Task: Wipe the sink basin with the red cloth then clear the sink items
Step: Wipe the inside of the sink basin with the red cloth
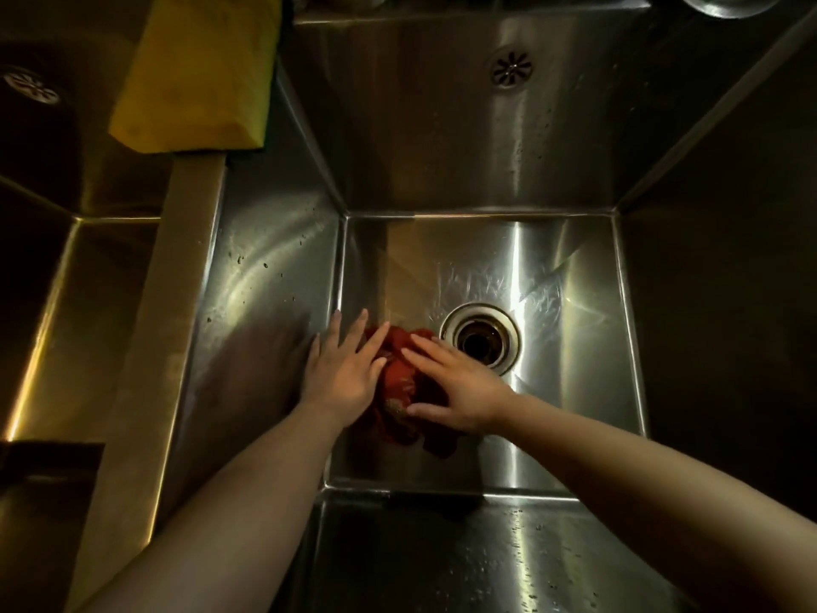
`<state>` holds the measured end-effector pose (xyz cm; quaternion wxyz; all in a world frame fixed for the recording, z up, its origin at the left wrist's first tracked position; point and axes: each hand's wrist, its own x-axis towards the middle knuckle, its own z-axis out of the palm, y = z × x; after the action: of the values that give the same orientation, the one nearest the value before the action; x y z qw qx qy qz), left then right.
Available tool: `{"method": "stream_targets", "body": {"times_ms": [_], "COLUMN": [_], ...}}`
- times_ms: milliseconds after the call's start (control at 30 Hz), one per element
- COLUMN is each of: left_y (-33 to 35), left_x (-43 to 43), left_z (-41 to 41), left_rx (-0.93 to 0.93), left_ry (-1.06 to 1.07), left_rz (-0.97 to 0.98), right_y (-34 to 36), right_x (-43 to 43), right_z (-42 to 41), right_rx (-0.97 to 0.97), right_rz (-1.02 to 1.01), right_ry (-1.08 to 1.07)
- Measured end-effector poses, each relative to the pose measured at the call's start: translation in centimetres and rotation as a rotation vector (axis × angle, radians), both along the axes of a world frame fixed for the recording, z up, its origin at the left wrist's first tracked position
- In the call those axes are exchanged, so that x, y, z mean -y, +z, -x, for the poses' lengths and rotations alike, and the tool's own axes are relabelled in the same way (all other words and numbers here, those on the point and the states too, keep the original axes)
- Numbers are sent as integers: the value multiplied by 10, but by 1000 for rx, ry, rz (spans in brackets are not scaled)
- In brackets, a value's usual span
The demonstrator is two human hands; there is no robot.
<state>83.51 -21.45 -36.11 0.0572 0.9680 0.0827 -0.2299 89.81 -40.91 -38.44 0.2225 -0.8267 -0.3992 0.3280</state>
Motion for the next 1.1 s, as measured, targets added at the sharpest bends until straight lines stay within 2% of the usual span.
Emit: {"method": "stream_targets", "body": {"times_ms": [67,167,467,633,800,967,1100], "left_y": [-3,-9,-14,-14,-11,-9,-10], "left_x": [-2,-1,1,13,11,8,10], "left_z": [3,3,5,2,3,3,5], "left_rx": [2,-11,-41,-68,-77,-89,-93], "left_ry": [-27,-55,-77,-83,-97,-85,-80], "left_rz": [-19,-32,-32,-38,-43,-61,-51], "right_y": [-5,-12,-5,-8,-9,-6,2], "right_x": [-11,-16,27,27,24,32,20], "right_z": [7,11,19,20,33,51,55], "right_rx": [-26,40,85,49,32,-170,-214], "right_rz": [32,38,41,210,129,20,-43], "right_ry": [26,75,290,387,269,152,80]}}
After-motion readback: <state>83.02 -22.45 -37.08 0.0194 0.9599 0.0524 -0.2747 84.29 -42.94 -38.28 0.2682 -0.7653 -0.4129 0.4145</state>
